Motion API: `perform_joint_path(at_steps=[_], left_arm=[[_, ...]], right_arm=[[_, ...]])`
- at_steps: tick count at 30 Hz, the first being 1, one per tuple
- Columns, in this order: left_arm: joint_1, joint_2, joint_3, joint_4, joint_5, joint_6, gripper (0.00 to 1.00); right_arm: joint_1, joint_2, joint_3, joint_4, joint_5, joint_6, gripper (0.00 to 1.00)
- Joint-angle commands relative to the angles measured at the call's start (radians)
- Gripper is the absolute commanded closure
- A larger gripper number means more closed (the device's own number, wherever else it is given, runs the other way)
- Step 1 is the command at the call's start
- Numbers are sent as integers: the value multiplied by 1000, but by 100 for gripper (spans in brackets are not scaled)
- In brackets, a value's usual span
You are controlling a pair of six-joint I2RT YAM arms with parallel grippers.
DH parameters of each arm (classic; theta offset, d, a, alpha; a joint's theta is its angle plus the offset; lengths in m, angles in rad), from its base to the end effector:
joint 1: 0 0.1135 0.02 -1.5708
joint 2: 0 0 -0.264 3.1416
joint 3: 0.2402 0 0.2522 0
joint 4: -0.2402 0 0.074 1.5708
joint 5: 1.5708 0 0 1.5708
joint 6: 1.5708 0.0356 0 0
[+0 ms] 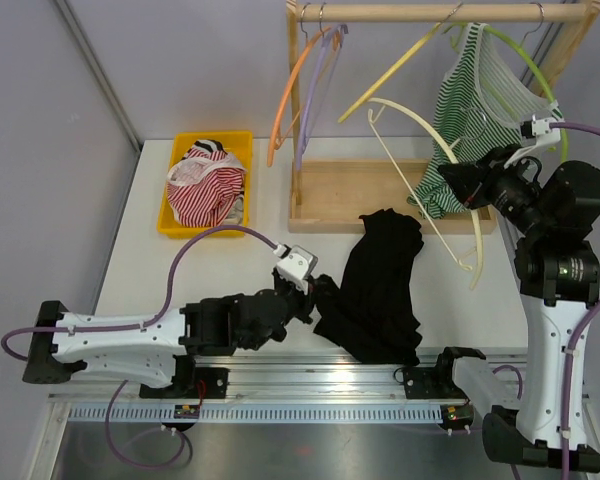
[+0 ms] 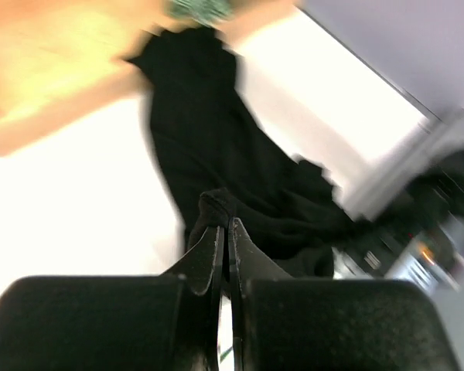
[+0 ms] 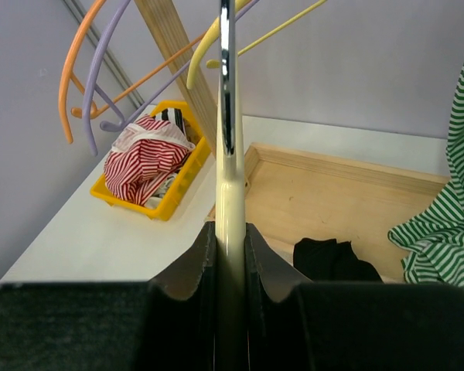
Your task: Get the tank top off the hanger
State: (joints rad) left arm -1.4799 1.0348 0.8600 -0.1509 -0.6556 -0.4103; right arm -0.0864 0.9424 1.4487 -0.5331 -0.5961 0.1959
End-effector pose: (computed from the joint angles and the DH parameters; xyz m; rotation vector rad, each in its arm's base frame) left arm 0.0428 -0.2307 0.3243 0.5490 1.8041 -0.7010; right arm 0.1545 0.0067 0.4956 -0.2414 1.6033 0.5592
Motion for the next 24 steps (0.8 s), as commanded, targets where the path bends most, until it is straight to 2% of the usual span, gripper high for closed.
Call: perform_joint_path(at_steps=[1,8,12,14,16,17,18,19,20,24], left_arm=[[79,21,39,65,-160,74,100],[259,175,50,197,-210,128,100],[280,284,65,220,-214,122,98],[280,304,68,214,-211,111,94],[280,321,74,200,-200,96,71],[279,320,73,195,-193,88,53],[280,311,68,191,-175,79,14],[280,301,65,185,-168,70,5],[280,291,62,180,-159,65,1],[280,236,48,152,-131,53,1]], right_arm=[[11,-59,61,-63,59,-50,100],[11,-134,21,-183,142,-53,100],[10,-171,21,-244,202,-65,100],[11,-188,24,-275,229,-70,100],[11,-208,36,-310,252,-73,100],[11,-220,41,-320,259,-75,100],[10,-224,51,-332,269,-75,100],[10,-231,58,-344,294,-75,100],[11,-238,65,-372,312,-73,100],[11,-249,102,-426,384,-69,100]])
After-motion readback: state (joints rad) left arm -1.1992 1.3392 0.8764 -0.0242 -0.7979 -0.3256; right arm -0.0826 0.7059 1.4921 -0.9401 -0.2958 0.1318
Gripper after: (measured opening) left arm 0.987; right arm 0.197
